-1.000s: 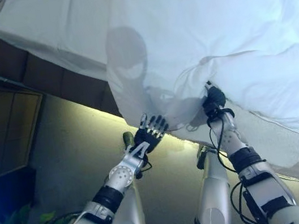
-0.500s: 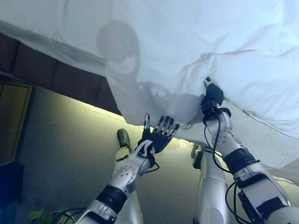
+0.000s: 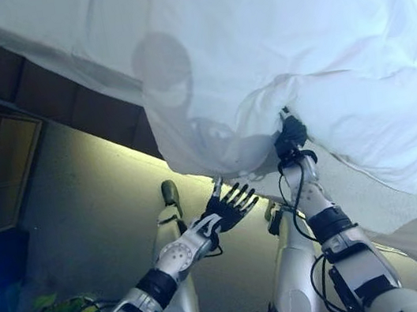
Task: Make the bed neatly
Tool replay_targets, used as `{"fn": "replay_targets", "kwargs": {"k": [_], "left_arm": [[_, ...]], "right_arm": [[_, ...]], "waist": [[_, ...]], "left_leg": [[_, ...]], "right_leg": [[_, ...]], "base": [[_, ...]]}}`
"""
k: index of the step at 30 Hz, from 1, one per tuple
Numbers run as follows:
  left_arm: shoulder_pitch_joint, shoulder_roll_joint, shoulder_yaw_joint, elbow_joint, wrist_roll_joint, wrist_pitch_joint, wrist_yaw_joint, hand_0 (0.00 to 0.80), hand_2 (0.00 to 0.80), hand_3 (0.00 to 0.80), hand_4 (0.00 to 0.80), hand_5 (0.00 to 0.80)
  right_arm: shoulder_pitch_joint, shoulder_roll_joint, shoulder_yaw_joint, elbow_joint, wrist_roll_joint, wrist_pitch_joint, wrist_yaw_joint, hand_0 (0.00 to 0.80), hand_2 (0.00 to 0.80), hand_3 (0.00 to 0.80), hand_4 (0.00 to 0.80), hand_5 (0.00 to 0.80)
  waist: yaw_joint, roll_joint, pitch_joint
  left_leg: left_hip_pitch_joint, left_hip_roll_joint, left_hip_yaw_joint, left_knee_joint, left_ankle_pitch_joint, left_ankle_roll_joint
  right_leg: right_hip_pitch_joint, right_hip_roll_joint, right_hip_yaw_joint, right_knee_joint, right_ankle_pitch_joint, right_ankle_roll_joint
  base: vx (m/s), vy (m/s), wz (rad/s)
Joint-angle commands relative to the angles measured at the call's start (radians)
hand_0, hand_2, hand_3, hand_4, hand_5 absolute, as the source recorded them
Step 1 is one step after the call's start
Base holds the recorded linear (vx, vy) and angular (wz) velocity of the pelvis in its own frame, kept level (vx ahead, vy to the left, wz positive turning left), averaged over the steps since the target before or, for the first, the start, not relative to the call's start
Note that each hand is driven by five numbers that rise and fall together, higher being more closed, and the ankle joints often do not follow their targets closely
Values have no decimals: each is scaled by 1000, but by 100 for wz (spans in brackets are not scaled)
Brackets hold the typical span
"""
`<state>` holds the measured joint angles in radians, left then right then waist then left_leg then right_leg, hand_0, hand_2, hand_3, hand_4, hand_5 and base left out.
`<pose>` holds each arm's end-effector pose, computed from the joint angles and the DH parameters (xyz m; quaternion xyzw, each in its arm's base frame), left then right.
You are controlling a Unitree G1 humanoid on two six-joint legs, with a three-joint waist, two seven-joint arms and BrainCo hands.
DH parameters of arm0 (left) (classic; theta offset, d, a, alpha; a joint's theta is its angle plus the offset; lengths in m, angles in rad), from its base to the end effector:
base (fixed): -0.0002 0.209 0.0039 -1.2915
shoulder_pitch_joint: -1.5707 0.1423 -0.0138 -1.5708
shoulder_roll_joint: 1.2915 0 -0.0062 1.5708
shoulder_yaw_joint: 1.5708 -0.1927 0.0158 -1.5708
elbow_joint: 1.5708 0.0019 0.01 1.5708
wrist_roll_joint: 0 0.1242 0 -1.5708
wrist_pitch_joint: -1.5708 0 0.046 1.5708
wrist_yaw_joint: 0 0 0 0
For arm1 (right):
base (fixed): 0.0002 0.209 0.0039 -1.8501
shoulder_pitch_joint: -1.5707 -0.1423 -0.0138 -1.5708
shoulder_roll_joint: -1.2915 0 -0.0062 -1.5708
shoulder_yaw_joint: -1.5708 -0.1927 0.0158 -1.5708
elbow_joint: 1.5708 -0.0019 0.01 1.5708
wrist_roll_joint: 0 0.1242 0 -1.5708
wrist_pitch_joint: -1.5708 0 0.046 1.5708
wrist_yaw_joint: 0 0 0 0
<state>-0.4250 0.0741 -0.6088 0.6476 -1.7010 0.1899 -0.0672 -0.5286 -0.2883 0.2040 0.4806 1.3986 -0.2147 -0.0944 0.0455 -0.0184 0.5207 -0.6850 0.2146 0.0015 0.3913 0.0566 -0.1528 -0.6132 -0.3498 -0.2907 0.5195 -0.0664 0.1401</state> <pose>0.2298 0.0603 -0.0015 -0.5653 0.3493 -0.1830 0.7245 0.2902 -0.1716 0.0801 0.4898 -0.0214 -0.0177 0.8714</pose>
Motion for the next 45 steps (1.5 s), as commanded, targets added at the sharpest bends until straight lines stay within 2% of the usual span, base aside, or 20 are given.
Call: {"fn": "replay_targets", "kwargs": {"k": [1, 6, 8, 9, 14, 17, 18, 22, 27, 28, 36, 45], "left_arm": [[21, 0, -77, -71, -16, 24, 19, 0, 0, 0, 0, 0], [52, 1, -69, -37, -39, 34, 22, 0, 0, 0, 0, 0], [78, 3, -63, -22, -17, 59, -44, 0, 0, 0, 0, 0], [81, 2, -65, -26, -13, 56, -60, 0, 0, 0, 0, 0], [49, 11, -99, -101, -87, 16, -123, 0, 0, 0, 0, 0], [-2, 5, -129, -170, -158, -50, -107, 0, 0, 0, 0, 0], [-18, 2, -139, -194, -176, -80, -102, 0, 0, 0, 0, 0], [-72, -14, -153, -231, -271, -195, -131, 0, 0, 0, 0, 0], [-141, -48, -119, -243, -271, -290, -136, 0, 0, 0, 0, 0], [-159, -55, -108, -235, -271, -304, -141, 0, 0, 0, 0, 0], [-266, -101, -28, -192, -271, -341, -184, 0, 0, 0, 0, 0], [-315, -112, 15, -162, -271, -390, -188, 0, 0, 0, 0, 0]], "right_arm": [[-100, -15, -47, -133, 2, -22, 55, 800, 800, 800, 800, 800], [-99, -29, -59, -185, -17, -3, 32, 800, 800, 800, 800, 800], [-88, -36, -60, -230, -9, -5, 34, 800, 800, 800, 800, 800], [-88, -38, -57, -238, -2, -8, 37, 800, 800, 800, 800, 800], [-89, -38, -43, -274, 21, -22, 46, 800, 800, 800, 800, 800], [-103, -37, -34, -293, 21, -19, 40, 800, 800, 800, 800, 800], [-104, -37, -31, -304, 19, -20, 35, 800, 800, 800, 800, 800], [-109, -31, -9, -317, 14, -19, 36, 800, 800, 800, 800, 800], [-108, -12, 18, -334, -2, -20, 37, 800, 800, 800, 800, 800], [-110, -7, 26, -332, -1, -22, 35, 800, 800, 800, 800, 800], [-137, 26, 49, -310, -17, -11, 30, 800, 800, 800, 800, 800], [-149, 47, 63, -302, -30, -10, 26, 800, 800, 800, 800, 800]], "waist": [[34, -33, -1], [37, -39, -1], [36, -49, -1], [41, -49, -1], [33, -71, -1], [22, -83, -1], [13, -91, -1], [-6, -103, -1], [-30, -114, -1], [-30, -112, -1], [-54, -110, -1], [-56, -124, -1]], "left_leg": [[-43, 42, -25, 122, -32, -16], [-47, 38, -24, 112, -26, -14], [-63, 44, -21, 107, -19, -13], [-52, 57, -24, 115, -49, -22], [-76, 73, -22, 118, -42, -26], [-89, 81, -18, 111, -33, -30], [-105, 72, -10, 99, 4, -21], [-102, 77, 2, 90, 13, -22], [-99, 79, 16, 92, 18, -19], [-82, 90, 14, 101, -15, -28], [-71, 87, 35, 112, -15, -24], [-57, 93, 41, 109, -13, -25]], "right_leg": [[35, -100, 22, -202, 287, 116], [26, -103, 25, -209, 294, 116], [8, -97, 27, -212, 296, 118], [15, -85, 31, -201, 268, 122], [-6, -71, 34, -200, 270, 122], [-23, -60, 40, -206, 276, 121], [-38, -65, 37, -222, 308, 115], [-49, -55, 51, -221, 309, 109], [-62, -47, 75, -213, 305, 102], [-49, -39, 82, -199, 274, 110], [-45, -48, 91, -184, 266, 103], [-23, -45, 87, -190, 262, 100]], "base": [[0, 0, 0], [0, 0, 0], [-2, -2, 0], [49, -31, -3], [-13, -29, -7], [-56, 13, -10], [-102, 42, -6], [-30, 57, -7], [21, 52, -11], [92, 46, -10], [23, 63, -5], [3, 12, 0]]}}
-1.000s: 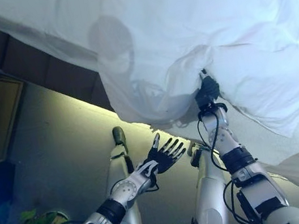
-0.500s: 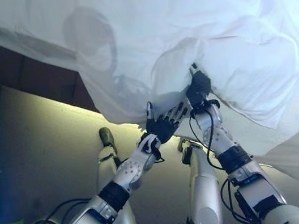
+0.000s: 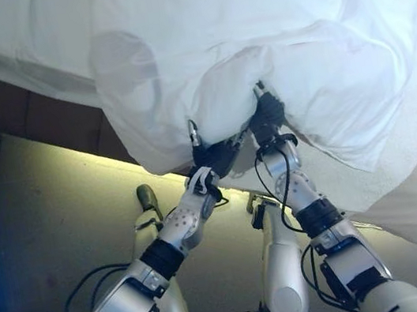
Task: Make the bed neatly
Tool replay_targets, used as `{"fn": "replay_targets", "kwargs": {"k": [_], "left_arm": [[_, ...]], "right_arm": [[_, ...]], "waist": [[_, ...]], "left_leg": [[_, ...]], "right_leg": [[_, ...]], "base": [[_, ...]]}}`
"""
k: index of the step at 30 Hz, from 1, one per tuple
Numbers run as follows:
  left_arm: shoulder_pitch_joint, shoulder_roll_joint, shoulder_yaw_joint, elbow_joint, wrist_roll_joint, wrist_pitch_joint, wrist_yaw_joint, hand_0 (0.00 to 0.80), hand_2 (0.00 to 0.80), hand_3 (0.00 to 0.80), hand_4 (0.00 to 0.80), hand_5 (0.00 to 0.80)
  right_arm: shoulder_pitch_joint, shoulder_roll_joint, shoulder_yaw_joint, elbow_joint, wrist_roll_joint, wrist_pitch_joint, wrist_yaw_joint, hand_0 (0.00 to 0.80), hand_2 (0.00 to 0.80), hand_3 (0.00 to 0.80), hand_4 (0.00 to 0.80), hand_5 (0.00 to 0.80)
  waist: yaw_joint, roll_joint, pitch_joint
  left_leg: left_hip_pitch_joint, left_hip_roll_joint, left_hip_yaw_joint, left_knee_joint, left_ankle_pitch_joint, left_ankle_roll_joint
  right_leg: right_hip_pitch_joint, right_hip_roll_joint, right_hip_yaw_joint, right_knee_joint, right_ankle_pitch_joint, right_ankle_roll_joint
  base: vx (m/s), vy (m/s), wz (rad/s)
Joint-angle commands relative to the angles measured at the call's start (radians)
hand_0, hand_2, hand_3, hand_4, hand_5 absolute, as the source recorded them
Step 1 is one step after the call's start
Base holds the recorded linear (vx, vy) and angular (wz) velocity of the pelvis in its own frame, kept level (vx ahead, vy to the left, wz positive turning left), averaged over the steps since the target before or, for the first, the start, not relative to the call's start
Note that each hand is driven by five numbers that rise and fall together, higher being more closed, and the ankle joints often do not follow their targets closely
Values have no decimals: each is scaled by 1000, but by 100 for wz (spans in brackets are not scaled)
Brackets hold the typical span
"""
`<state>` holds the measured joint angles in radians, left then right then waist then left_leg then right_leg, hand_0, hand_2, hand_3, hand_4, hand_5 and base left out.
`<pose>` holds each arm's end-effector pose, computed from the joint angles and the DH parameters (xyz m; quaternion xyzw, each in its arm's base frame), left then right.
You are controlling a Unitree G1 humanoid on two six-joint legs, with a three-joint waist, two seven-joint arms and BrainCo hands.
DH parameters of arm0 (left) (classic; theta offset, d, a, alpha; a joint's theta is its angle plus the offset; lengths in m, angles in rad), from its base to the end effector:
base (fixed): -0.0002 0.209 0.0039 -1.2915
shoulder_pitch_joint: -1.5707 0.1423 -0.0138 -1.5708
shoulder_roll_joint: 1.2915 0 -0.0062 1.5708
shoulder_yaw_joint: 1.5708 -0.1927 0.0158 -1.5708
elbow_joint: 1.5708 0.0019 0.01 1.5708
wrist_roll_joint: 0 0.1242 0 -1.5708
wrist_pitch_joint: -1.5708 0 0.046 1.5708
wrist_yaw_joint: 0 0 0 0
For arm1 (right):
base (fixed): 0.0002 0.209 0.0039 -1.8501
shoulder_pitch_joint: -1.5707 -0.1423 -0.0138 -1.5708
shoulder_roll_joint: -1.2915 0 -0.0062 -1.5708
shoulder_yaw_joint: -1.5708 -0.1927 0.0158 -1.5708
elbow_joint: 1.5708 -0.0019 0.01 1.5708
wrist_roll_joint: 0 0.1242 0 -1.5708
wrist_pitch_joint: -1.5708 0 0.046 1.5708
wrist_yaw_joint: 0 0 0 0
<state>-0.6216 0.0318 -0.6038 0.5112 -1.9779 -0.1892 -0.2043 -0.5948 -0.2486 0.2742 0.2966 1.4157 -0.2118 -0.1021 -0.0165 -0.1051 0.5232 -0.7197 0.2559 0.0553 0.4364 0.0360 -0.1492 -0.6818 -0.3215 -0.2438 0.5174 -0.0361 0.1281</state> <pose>0.2730 0.0391 0.0702 -0.7019 0.1091 -0.2191 0.6689 0.2935 -0.1339 0.1208 0.5110 -0.0651 0.1018 0.8510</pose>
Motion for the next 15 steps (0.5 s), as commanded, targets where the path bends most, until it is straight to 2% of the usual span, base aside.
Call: {"fn": "replay_targets", "kwargs": {"k": [1, 7, 15], "left_arm": [[-123, -68, 14, -20, 6, -20, -53, 0, 0, 0, 0, 0], [-157, -45, 89, 42, 46, -87, -92, 0, 0, 0, 0, 0], [-146, 18, 229, 89, 101, -133, -134, 0, 0, 0, 0, 0]], "right_arm": [[-82, 9, -6, -116, -45, -13, 35, 800, 800, 800, 800, 800], [-81, 23, 6, -87, -28, -18, 50, 800, 800, 800, 800, 800], [-37, 22, -5, -60, -25, -20, 47, 800, 800, 800, 800, 800]], "waist": [[6, -39, -3], [1, -45, -4], [-2, -28, -11]], "left_leg": [[-19, 54, -12, 62, 9, -30], [5, 70, -1, 66, 6, -33], [42, 57, 10, 63, -8, -31]], "right_leg": [[50, -72, 39, -190, 232, 112], [80, -61, 38, -195, 224, 107], [108, -64, 50, -189, 208, 97]], "base": [[0, 0, 0], [4, 0, -1], [25, 30, -4]]}}
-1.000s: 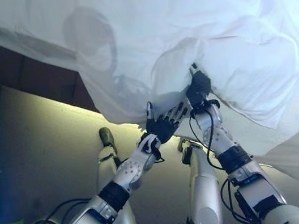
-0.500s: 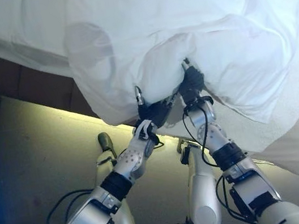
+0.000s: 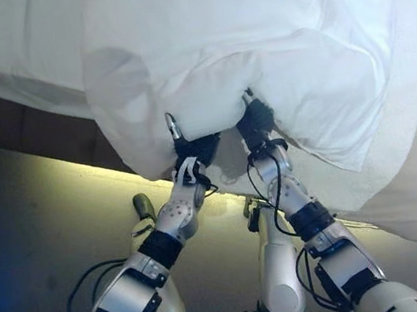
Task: Make the bed neatly
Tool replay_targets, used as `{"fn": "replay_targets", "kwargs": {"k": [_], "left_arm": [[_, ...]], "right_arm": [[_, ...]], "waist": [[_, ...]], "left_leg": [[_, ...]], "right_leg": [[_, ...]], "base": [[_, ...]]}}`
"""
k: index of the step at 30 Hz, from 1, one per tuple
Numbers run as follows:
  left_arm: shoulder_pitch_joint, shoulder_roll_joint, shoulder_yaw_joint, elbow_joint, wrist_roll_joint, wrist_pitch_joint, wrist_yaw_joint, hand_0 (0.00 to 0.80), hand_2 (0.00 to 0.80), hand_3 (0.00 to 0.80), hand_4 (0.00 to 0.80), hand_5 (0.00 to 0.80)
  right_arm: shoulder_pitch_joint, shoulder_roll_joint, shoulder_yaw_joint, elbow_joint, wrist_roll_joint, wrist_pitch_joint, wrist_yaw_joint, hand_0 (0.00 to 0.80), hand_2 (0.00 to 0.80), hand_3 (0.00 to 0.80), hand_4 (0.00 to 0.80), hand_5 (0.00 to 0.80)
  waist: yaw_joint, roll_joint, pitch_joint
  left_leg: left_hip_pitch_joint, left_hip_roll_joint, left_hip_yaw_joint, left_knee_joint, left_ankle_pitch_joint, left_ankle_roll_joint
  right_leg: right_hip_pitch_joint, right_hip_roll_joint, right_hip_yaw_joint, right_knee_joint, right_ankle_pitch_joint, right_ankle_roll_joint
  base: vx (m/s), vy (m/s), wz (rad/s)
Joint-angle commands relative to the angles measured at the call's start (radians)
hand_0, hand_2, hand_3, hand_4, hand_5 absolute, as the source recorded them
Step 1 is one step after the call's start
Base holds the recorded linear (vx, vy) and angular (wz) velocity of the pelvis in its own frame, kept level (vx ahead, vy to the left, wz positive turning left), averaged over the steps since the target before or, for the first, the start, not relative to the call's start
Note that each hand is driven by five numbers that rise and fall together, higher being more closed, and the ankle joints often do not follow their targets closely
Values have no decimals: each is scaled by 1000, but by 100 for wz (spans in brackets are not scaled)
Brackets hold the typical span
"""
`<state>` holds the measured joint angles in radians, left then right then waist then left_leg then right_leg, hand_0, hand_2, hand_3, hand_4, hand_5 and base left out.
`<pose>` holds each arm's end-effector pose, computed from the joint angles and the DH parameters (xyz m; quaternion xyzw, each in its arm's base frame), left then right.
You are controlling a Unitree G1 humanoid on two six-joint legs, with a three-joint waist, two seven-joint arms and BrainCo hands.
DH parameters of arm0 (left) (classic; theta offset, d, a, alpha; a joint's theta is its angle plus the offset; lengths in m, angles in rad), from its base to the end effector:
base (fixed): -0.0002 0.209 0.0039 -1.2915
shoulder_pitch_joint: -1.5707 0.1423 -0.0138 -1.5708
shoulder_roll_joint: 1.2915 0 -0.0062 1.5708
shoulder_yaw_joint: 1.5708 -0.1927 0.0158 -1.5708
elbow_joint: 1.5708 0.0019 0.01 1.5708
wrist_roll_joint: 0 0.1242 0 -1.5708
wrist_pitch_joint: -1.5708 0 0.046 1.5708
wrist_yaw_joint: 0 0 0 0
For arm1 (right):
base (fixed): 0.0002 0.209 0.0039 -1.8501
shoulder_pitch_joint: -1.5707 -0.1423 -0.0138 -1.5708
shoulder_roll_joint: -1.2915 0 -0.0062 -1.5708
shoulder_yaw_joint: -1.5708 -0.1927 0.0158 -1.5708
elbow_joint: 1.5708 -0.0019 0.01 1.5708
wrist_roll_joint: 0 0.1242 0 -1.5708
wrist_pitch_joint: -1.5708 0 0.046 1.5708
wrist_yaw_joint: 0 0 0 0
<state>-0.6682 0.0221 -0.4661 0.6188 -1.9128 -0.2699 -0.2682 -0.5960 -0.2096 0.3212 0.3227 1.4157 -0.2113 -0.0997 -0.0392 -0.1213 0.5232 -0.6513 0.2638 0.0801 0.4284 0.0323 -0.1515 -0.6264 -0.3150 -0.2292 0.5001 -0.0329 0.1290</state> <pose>0.2923 0.0598 0.0735 -0.7016 0.0172 -0.1671 0.6925 0.2919 -0.1179 0.1129 0.5137 -0.0374 0.1146 0.8495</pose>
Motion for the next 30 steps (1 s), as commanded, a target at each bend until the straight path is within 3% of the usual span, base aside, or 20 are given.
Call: {"fn": "replay_targets", "kwargs": {"k": [1, 2, 4, 12, 17, 18, 19, 20, 26, 30], "left_arm": [[-99, 41, 106, -21, 46, -54, -73, 0, 0, 0, 0, 0], [-99, 52, 118, -25, 50, -58, -76, 0, 0, 0, 0, 0], [-103, 70, 143, -29, 72, -50, -62, 800, 800, 800, 800, 800], [-134, 110, 141, -50, 327, 16, 58, 800, 800, 800, 800, 800], [-94, 126, 140, -101, 432, 46, 112, 800, 800, 800, 800, 800], [-88, 132, 144, -104, 431, 50, 117, 800, 800, 800, 800, 800], [-85, 136, 152, -104, 427, 55, 118, 800, 800, 800, 800, 800], [-84, 137, 157, -100, 419, 58, 116, 800, 800, 800, 800, 800], [-90, 158, 188, -86, 392, 89, 87, 800, 800, 800, 800, 800], [-90, 164, 193, -93, 365, 90, 72, 800, 800, 800, 800, 800]], "right_arm": [[-27, -20, -54, -84, -24, -20, 50, 800, 800, 800, 800, 800], [-18, -21, -55, -84, -23, -20, 52, 800, 800, 800, 800, 800], [-3, -25, -55, -72, -8, -24, 59, 800, 800, 800, 800, 800], [15, -50, -77, 51, 62, -32, 66, 800, 800, 800, 800, 800], [41, -54, -111, 207, 168, -56, 188, 800, 800, 800, 800, 800], [47, -56, -129, 252, 213, -46, 234, 612, 612, 612, 612, 612], [50, -58, -144, 294, 262, -25, 273, 182, 182, 182, 182, 182], [51, -58, -156, 330, 303, -8, 303, 0, 0, 0, 0, 0], [46, -111, -297, 645, 545, 178, 546, 0, 0, 0, 0, 0], [27, -142, -392, 766, 556, 251, 613, 0, 0, 0, 0, 0]], "waist": [[21, -11, -13], [20, -12, -15], [21, -10, -16], [31, 22, -3], [52, 42, -3], [54, 48, -3], [55, 52, -3], [55, 57, -3], [57, 94, -3], [54, 119, -3]], "left_leg": [[-25, 49, -12, 70, -5, -28], [-23, 49, -8, 65, -2, -28], [-20, 49, -2, 65, -2, -31], [-36, 13, 3, 38, 36, -14], [-48, -1, -10, 29, 33, -9], [-49, -4, -13, 28, 32, -9], [-50, -7, -14, 28, 31, -9], [-49, -8, -14, 26, 30, -9], [-55, -17, -16, 27, 22, -12], [-58, -23, -15, 22, 20, -16]], "right_leg": [[54, -72, 36, -171, 204, 96], [56, -74, 34, -174, 205, 96], [60, -78, 32, -172, 201, 95], [54, -104, 12, -187, 231, 90], [66, -105, -14, -203, 233, 93], [67, -106, -16, -204, 232, 94], [67, -106, -16, -203, 230, 96], [67, -107, -15, -203, 229, 97], [55, -119, -10, -186, 213, 106], [40, -124, -1, -183, 207, 112]], "base": [[0, 0, 0], [0, 0, 0], [0, 0, 0], [-38, 30, 4], [-6, -25, 8], [-21, -1, 3], [0, 0, 0], [0, 0, 0], [-11, 36, 6], [-14, 64, 2]]}}
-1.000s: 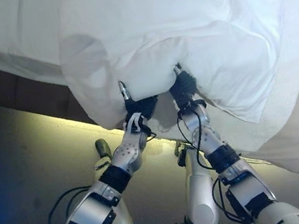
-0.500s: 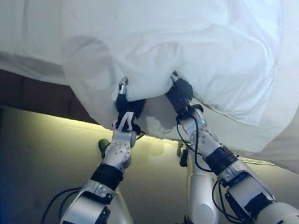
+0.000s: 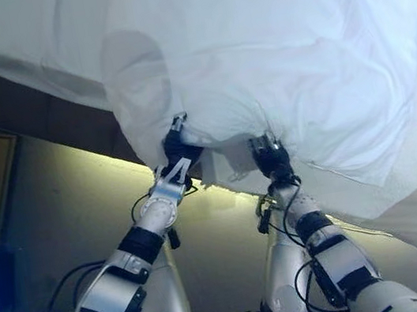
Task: Make the bed neatly
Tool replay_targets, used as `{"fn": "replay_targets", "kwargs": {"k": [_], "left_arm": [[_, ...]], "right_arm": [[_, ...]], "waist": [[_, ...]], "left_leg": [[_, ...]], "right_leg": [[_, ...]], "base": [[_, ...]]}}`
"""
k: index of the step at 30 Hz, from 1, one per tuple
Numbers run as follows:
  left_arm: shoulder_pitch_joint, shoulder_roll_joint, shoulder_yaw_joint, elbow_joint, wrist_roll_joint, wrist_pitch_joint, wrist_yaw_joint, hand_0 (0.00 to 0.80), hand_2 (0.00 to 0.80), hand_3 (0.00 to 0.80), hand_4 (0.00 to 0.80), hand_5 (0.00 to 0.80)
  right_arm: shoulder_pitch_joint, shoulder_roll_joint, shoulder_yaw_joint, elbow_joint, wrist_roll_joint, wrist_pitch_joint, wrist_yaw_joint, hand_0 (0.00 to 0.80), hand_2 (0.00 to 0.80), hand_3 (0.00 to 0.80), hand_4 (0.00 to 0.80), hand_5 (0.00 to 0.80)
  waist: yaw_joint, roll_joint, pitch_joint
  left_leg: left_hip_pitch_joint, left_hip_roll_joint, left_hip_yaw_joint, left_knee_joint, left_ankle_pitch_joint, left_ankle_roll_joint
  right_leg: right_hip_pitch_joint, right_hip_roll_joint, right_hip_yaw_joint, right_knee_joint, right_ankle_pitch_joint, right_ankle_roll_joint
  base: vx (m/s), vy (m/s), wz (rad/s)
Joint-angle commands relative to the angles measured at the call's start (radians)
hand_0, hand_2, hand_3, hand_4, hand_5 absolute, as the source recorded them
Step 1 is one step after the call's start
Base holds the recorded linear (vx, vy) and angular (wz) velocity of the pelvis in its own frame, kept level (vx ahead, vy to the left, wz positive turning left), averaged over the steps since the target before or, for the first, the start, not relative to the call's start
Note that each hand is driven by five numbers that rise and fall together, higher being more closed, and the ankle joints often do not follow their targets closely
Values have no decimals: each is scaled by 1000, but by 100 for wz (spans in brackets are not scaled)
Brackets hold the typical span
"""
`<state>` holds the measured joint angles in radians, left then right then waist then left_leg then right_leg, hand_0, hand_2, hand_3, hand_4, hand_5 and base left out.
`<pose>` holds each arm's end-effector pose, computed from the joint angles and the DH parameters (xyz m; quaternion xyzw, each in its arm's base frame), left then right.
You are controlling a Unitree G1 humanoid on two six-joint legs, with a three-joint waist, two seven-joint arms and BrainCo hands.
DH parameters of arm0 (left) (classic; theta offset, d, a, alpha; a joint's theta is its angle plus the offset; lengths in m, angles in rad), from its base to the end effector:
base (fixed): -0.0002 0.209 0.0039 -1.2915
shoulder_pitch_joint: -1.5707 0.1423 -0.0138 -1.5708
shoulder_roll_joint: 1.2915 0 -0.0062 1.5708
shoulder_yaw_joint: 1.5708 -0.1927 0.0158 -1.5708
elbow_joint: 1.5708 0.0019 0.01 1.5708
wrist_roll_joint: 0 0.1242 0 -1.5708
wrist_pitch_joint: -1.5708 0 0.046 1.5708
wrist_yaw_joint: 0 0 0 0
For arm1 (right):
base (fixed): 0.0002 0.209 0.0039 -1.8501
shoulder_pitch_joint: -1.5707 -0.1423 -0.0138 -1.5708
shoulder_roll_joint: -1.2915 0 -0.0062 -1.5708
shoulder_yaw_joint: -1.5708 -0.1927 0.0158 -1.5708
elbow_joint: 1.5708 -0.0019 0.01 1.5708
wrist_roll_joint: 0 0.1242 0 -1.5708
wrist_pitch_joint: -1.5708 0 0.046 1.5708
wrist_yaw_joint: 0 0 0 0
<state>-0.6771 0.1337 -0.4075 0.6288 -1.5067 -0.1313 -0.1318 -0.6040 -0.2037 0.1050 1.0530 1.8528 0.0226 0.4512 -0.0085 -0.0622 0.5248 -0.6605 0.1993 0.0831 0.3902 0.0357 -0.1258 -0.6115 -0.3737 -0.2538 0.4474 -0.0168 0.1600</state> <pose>0.3026 0.0936 0.0793 -0.5215 0.0453 -0.1791 0.8330 0.2823 -0.1762 0.0069 0.7024 0.0130 0.0049 0.7117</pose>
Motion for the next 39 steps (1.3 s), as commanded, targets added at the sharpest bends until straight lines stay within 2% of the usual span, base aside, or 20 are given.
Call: {"fn": "replay_targets", "kwargs": {"k": [1, 7, 12, 22, 31, 39], "left_arm": [[-78, 52, 140, -103, -56, -43, -72, 800, 800, 800, 800, 800], [-52, 39, 132, -134, -83, -51, -87, 800, 800, 800, 800, 800], [-39, 41, 143, -151, -97, -60, -105, 800, 800, 800, 800, 800], [-13, 72, 166, -155, -109, -47, -140, 800, 800, 800, 800, 800], [16, 102, 174, -173, -127, -41, -154, 800, 800, 800, 800, 800], [27, 118, 197, -147, -141, -20, -186, 800, 800, 800, 800, 800]], "right_arm": [[27, -158, -215, 71, 119, 41, 73, 0, 0, 0, 0, 0], [23, -199, -326, 130, 119, 59, 127, 0, 0, 0, 0, 0], [32, -229, -400, 135, 119, 64, 180, 0, 0, 0, 0, 0], [60, -265, -511, 130, 119, 63, 220, 0, 0, 0, 0, 0], [86, -298, -542, 101, 119, 36, 230, 0, 0, 0, 0, 0], [115, -309, -604, 117, 119, 46, 176, 0, 0, 0, 0, 0]], "waist": [[21, 68, -5], [6, 108, -5], [-4, 123, -5], [-12, 128, -5], [-18, 123, -5], [-22, 118, -5]], "left_leg": [[-48, 39, -15, 56, 16, -43], [-31, 29, 2, 50, 8, -50], [-34, 29, 15, 34, 12, -55], [-47, 31, 20, 21, 22, -62], [-52, 35, 20, 20, 25, -66], [-54, 38, 20, 25, 25, -68]], "right_leg": [[23, -67, 26, -133, 190, 83], [14, -82, 49, -129, 183, 88], [-3, -84, 62, -136, 180, 92], [-19, -77, 68, -145, 179, 94], [-25, -70, 72, -146, 180, 95], [-21, -64, 77, -143, 175, 93]], "base": [[-21, 113, 0], [5, 120, -4], [-2, 56, -3], [-3, 2, -2], [0, 0, 0], [0, 0, 0]]}}
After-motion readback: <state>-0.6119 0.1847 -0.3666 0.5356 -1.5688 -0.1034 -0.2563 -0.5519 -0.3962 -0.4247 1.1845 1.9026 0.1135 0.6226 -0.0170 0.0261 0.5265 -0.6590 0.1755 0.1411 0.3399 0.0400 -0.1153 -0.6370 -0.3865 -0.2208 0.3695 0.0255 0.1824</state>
